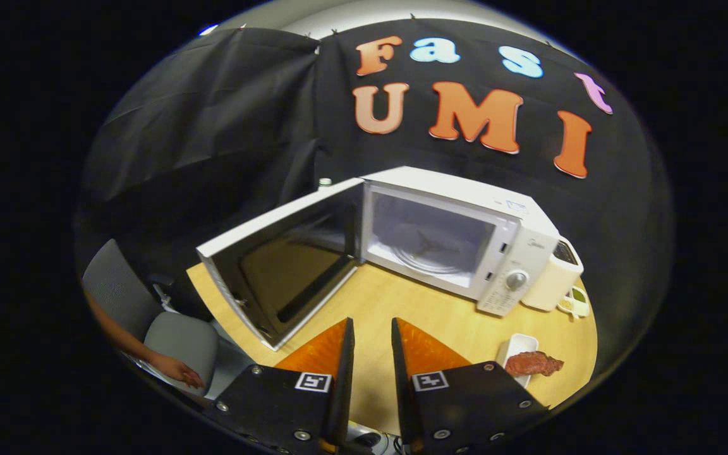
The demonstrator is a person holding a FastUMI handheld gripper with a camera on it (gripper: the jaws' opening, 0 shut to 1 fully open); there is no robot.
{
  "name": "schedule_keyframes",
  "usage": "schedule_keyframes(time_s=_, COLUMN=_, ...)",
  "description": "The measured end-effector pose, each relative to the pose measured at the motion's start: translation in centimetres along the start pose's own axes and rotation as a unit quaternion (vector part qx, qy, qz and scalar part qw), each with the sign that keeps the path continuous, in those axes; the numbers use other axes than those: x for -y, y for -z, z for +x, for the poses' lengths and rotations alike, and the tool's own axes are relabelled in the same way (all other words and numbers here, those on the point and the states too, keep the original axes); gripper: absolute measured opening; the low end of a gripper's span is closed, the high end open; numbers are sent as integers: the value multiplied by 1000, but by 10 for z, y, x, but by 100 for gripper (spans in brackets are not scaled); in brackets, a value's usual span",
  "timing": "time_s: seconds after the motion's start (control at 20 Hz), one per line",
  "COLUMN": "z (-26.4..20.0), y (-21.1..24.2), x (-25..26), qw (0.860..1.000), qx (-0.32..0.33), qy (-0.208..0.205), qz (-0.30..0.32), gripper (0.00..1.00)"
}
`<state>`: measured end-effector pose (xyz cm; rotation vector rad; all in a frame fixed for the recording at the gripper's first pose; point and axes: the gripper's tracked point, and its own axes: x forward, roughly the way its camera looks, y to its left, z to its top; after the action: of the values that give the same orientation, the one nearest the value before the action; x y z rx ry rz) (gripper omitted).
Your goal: Open the microwave, put the food inside, and close the microwave door.
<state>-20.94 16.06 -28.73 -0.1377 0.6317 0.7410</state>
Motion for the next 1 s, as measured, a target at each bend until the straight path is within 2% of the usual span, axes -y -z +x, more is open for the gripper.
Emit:
schedule_keyframes(time_s=0.2, z=0, y=33, x=95, qw=997, qx=-58, qy=37, qz=29, gripper=53)
schedule_keyframes(time_s=0.5, z=10, y=69, x=196, qw=988, qx=-132, qy=47, qz=59, gripper=73)
schedule_keyframes(time_s=0.65, z=20, y=96, x=222, qw=980, qx=-174, qy=17, qz=97, gripper=80)
schedule_keyframes(time_s=0.7, z=24, y=103, x=229, qw=977, qx=-182, qy=12, qz=113, gripper=85)
schedule_keyframes(time_s=0.9, z=38, y=131, x=250, qw=962, qx=-212, qy=-16, qz=173, gripper=86)
schedule_keyframes(time_s=1.0, z=50, y=141, x=254, qw=950, qx=-230, qy=-30, qz=210, gripper=88)
